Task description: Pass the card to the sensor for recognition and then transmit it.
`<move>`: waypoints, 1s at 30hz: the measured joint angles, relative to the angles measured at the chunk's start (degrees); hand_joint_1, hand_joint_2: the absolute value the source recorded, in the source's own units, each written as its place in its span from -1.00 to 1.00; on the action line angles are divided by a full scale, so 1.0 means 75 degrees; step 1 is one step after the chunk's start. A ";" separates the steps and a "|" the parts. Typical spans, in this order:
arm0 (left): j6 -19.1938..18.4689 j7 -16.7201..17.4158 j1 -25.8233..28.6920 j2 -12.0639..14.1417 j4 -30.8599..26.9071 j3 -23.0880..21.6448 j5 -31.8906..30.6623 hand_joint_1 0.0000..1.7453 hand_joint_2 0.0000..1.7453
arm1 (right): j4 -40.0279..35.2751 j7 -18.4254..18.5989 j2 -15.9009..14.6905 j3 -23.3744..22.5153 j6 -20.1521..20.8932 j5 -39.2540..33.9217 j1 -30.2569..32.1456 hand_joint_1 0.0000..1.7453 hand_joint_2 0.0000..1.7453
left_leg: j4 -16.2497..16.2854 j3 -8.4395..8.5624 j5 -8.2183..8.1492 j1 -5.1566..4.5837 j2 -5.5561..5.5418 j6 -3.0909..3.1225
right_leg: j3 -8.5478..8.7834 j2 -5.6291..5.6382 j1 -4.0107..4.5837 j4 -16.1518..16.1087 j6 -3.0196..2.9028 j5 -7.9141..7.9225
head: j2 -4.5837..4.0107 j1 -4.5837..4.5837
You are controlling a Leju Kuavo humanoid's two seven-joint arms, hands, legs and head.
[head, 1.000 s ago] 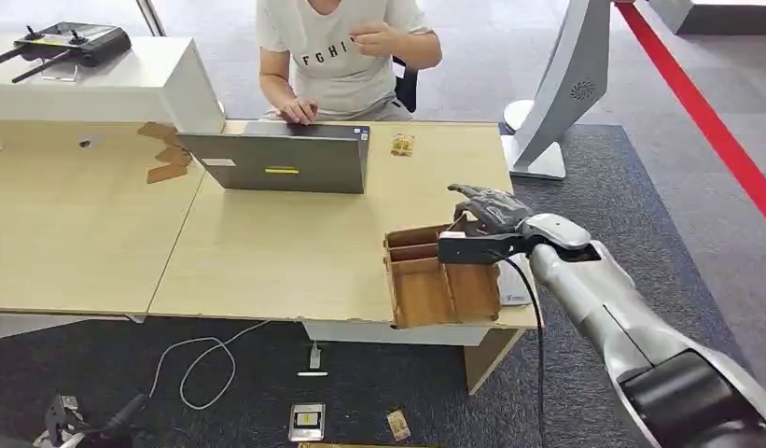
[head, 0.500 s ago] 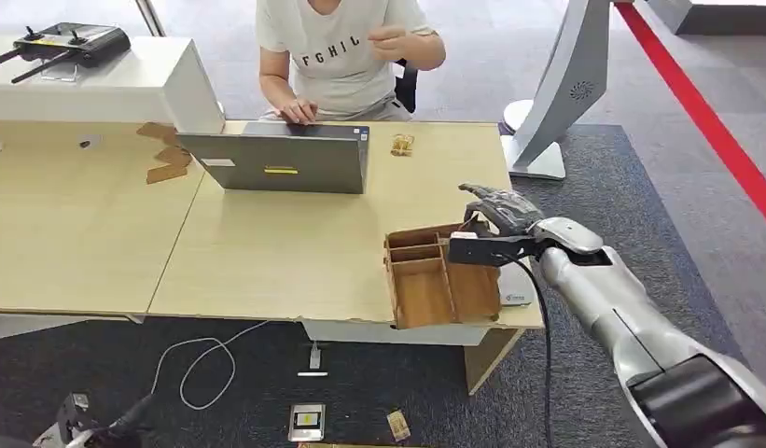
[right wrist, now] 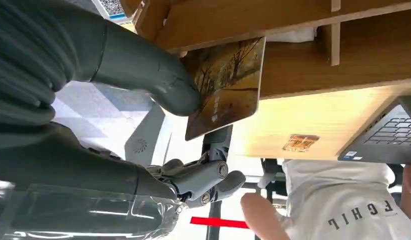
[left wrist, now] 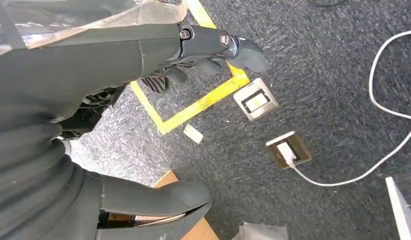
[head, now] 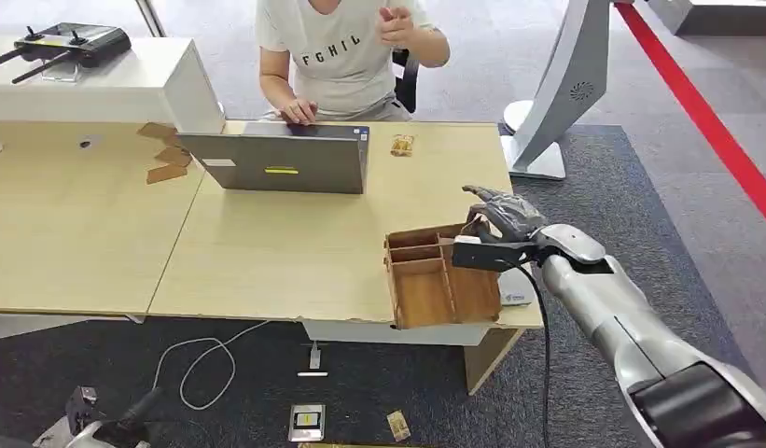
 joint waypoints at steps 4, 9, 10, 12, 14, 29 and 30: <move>0.0006 -0.0009 -0.0042 -0.0026 0.0000 0.0000 -0.0041 -1.00 1.00 | 0.0003 -0.0009 0.0000 -0.0044 -0.0044 -0.0021 0.0042 1.00 1.00 | 0.0000 0.0001 0.0000 0.0000 0.0000 0.0000 | 0.0000 0.0000 0.0000 0.0000 0.0000 0.0000 | 0.0000 0.0000; 0.0114 0.0043 -0.0148 -0.0090 0.0000 -0.0018 -0.0079 -1.00 1.00 | 0.0017 -0.0102 -0.0035 -0.0052 -0.0224 -0.0067 0.0106 1.00 1.00 | 0.0000 0.0001 0.0000 0.0000 -0.0001 0.0000 | 0.0003 0.0000 0.0000 0.0000 0.0000 0.0000 | 0.0000 0.0000; 0.0134 0.0055 -0.0165 -0.0102 0.0000 -0.0020 -0.0079 -1.00 1.00 | 0.0023 -0.0134 -0.0049 -0.0052 -0.0274 -0.0067 0.0108 1.00 1.00 | 0.0001 0.0001 0.0000 0.0000 -0.0001 0.0000 | 0.0003 0.0000 0.0000 0.0000 0.0001 0.0001 | 0.0000 0.0000; 0.0146 0.0052 -0.0193 -0.0122 0.0000 -0.0029 -0.0079 -1.00 1.00 | 0.0041 -0.0169 -0.0064 -0.0055 -0.0353 -0.0064 0.0102 1.00 1.00 | 0.0001 0.0000 0.0000 -0.0001 -0.0001 0.0000 | 0.0003 0.0000 -0.0001 0.0000 0.0002 0.0002 | 0.0000 0.0000; 0.0163 0.0032 -0.0221 -0.0143 0.0000 -0.0032 -0.0079 -1.00 1.00 | 0.0055 -0.0201 -0.0076 -0.0061 -0.0411 -0.0058 0.0084 1.00 1.00 | 0.0001 0.0000 0.0000 -0.0001 -0.0001 0.0000 | 0.0003 0.0000 -0.0001 0.0000 0.0002 0.0002 | 0.0000 0.0000; 0.0233 0.0108 -0.0315 -0.0210 0.0000 -0.0055 -0.0172 -1.00 1.00 | 0.0000 -0.0259 -0.0245 -0.0064 -0.0376 0.0131 -0.0674 1.00 1.00 | 0.0001 -0.0003 0.0002 0.0000 -0.0002 -0.0001 | 0.0000 0.0001 -0.0001 0.0002 0.0003 0.0006 | 0.0000 0.0000; 0.0248 0.0108 -0.0317 -0.0216 0.0000 -0.0055 -0.0175 -1.00 1.00 | -0.0006 -0.0262 -0.0245 -0.0064 -0.0370 0.0140 -0.0693 1.00 1.00 | 0.0001 -0.0003 0.0002 0.0000 -0.0001 -0.0001 | 0.0000 0.0001 -0.0001 0.0002 0.0003 0.0006 | 0.0000 0.0000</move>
